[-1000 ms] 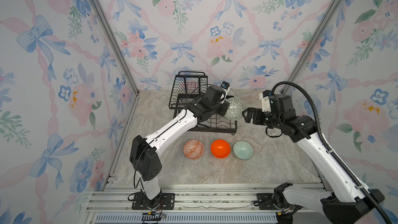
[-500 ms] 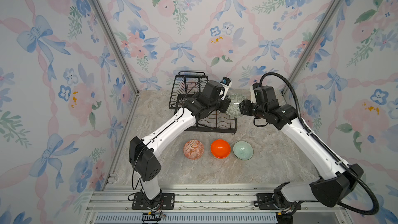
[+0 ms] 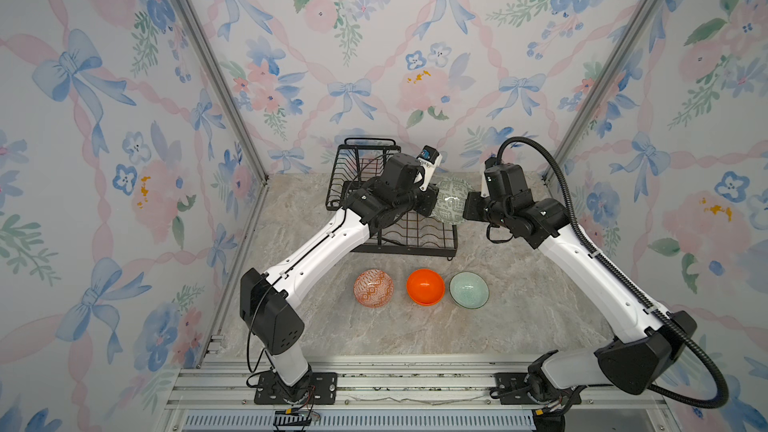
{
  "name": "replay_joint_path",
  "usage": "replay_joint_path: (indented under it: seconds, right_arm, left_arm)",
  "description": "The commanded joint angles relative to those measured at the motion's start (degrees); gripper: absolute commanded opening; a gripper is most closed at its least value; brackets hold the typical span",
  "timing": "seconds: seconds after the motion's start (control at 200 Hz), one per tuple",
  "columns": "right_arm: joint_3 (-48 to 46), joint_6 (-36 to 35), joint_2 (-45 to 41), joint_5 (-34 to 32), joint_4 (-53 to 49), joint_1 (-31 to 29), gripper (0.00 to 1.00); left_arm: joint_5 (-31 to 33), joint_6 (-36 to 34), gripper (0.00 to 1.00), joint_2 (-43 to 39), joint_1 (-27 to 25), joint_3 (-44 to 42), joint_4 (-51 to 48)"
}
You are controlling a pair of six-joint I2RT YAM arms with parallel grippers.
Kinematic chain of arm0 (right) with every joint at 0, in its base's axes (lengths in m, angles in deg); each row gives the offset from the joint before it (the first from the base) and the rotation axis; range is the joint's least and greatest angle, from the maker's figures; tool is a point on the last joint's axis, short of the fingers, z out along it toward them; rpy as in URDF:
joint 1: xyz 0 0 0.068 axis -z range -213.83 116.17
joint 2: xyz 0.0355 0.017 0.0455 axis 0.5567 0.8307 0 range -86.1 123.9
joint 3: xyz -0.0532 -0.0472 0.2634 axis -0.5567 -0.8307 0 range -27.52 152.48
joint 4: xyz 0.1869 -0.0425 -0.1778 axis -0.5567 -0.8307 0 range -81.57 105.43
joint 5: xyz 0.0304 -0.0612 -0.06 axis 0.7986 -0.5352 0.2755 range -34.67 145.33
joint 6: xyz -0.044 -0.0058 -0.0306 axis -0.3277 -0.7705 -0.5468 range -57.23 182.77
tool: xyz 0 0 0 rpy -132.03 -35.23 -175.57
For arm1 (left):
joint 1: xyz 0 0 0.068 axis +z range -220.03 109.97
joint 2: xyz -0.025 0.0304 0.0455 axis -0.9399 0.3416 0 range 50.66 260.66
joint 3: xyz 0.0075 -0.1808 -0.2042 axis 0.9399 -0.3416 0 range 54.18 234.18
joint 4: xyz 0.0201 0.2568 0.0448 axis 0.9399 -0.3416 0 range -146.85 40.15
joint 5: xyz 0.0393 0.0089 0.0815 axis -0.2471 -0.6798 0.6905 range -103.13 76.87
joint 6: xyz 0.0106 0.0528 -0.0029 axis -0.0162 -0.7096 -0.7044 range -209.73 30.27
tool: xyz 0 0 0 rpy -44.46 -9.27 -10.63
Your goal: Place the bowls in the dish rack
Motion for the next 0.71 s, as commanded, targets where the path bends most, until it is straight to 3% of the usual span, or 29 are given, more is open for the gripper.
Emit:
replay_joint_path:
  seconds: [0.0, 0.145, 0.275, 0.465, 0.7]
  right_arm:
    - [1.34, -2.51, 0.15, 0.06, 2.30, -0.34, 0.00]
    - [-0.49, -5.69, 0.30, 2.07, 3.98, 0.05, 0.00]
    - [-2.81, -8.58, -0.16, 4.87, 5.90, 1.58, 0.00]
    - [-5.82, -10.18, -1.09, 7.95, 9.88, 5.37, 0.00]
    - [-6.87, -16.12, -1.19, 5.46, 9.97, 6.51, 0.00]
  left_arm:
    - [-1.83, 0.74, 0.40, -5.36, 0.14, -3.40, 1.01]
    - [1.50, 1.34, 0.76, -8.71, -0.19, -8.56, 0.96]
    - [3.80, 1.36, 0.95, -11.35, -0.99, -13.16, 0.91]
    - [5.50, 1.62, 0.98, -14.47, -1.20, -18.50, 0.79]
    - [4.56, 2.62, 0.98, -15.90, -1.08, -23.83, 0.83]
